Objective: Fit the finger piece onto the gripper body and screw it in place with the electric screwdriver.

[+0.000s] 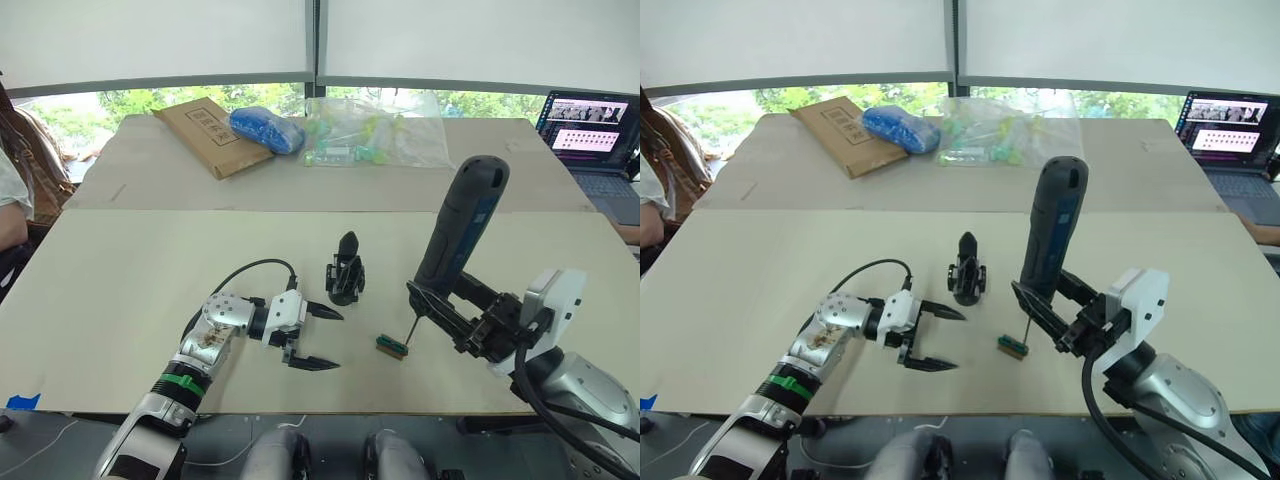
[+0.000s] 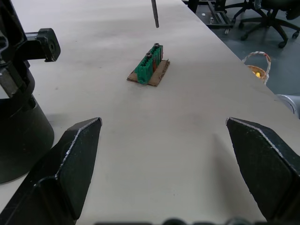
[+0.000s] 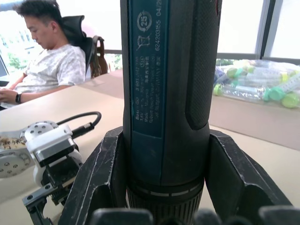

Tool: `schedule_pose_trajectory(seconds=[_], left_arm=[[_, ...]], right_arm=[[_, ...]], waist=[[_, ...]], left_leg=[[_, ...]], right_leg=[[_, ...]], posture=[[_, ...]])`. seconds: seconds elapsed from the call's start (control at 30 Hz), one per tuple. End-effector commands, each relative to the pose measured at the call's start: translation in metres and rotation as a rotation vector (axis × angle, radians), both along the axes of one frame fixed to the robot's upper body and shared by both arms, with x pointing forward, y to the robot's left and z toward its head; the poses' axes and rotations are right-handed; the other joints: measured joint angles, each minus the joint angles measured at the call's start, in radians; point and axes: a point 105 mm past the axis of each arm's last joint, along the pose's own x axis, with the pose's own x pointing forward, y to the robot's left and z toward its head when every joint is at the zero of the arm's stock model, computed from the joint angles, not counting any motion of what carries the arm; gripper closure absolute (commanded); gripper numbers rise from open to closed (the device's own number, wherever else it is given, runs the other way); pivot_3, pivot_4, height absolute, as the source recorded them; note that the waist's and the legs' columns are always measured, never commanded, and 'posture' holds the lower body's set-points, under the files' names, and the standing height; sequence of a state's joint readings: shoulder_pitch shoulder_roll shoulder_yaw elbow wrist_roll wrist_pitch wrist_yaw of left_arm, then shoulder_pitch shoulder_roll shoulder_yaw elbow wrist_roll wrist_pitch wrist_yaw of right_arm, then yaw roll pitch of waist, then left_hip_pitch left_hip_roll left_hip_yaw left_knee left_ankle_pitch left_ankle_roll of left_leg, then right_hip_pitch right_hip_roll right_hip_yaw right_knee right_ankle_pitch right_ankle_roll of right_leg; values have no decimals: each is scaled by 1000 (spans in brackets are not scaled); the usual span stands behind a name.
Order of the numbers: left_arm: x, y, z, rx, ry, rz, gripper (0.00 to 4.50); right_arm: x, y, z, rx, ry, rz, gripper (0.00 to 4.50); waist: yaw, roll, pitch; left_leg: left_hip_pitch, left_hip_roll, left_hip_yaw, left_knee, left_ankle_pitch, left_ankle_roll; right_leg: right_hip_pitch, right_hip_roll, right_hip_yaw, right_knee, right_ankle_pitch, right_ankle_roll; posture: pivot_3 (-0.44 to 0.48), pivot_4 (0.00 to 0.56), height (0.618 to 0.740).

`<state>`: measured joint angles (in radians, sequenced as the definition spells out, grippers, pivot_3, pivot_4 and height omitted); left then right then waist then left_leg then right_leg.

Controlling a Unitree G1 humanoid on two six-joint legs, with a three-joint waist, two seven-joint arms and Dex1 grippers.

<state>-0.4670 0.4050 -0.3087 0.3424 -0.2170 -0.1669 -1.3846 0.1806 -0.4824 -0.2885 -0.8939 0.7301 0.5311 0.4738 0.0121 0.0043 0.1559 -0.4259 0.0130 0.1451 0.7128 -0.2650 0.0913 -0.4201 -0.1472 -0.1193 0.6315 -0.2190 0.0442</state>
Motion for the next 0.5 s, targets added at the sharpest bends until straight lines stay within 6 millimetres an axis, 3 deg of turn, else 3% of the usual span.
schedule_pose_trajectory(seconds=[0.03, 0.5], left_arm=[[1, -3, 8, -18, -28, -11, 0], [-1, -5, 8, -28, -21, -12, 0]], right_arm=[[-8, 5, 17, 21, -83, 20, 2587], [-1, 9, 17, -4, -94, 30, 2587]], waist=[[1, 0, 0], [1, 0, 0]], left_leg=[[0, 0, 0, 0, 0, 0], [0, 0, 0, 0, 0, 0]], right_leg=[[0, 0, 0, 0, 0, 0], [0, 0, 0, 0, 0, 0]], posture=[[0, 150, 732], [0, 150, 732]])
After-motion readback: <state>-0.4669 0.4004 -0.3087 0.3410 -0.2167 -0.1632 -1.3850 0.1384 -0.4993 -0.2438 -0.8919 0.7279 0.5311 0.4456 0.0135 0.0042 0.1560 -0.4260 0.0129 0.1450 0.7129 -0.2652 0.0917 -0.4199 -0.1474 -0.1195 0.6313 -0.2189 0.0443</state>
